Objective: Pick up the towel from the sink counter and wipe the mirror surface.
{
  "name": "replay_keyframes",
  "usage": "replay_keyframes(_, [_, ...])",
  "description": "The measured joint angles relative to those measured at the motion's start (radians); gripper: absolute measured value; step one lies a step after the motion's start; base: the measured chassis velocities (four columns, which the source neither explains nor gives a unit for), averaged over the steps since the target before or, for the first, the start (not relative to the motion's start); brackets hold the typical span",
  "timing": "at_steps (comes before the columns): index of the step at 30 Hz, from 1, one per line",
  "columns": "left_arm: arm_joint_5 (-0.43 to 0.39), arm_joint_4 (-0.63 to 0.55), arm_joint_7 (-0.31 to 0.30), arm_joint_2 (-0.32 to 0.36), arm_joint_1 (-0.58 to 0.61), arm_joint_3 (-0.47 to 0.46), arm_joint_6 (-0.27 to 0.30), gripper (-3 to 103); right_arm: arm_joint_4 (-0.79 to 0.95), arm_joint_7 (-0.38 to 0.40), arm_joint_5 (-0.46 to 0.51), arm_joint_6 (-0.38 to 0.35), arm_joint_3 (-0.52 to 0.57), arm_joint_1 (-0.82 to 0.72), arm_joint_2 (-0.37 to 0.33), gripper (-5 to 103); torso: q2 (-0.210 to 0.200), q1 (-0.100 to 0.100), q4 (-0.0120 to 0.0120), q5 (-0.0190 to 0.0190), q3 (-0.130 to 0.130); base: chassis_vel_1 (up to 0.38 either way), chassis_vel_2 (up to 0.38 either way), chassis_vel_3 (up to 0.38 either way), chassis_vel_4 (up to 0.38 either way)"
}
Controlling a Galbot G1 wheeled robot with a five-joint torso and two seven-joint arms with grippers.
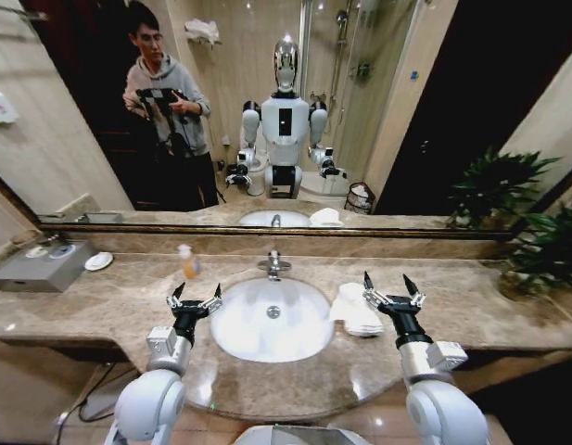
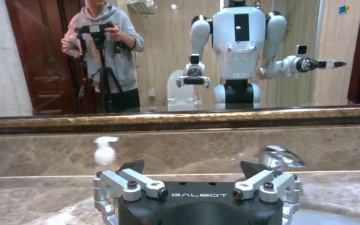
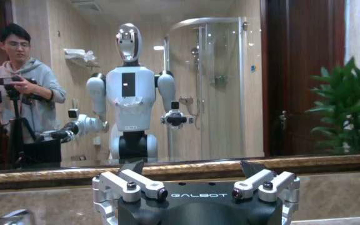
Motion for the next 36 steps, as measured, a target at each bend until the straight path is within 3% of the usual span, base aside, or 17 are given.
replay_keyframes(17, [0.0,0.0,0.0,0.0,0.0,0.0,0.0,100,0.0,0.0,0.0,0.0,-0.001,0.0,0.001,100,0.0,0.0,-0.0001,-0.0006,0.0,0.025,-0.003,-0.018,0.007])
replay_keyframes(36, [0.0,0.0,0.0,0.0,0.0,0.0,0.0,100,0.0,0.0,0.0,0.0,-0.001,0.0,0.001,100,0.0,0.0,0.0003,-0.0007,0.0,0.169,-0.181,-0.189,0.192])
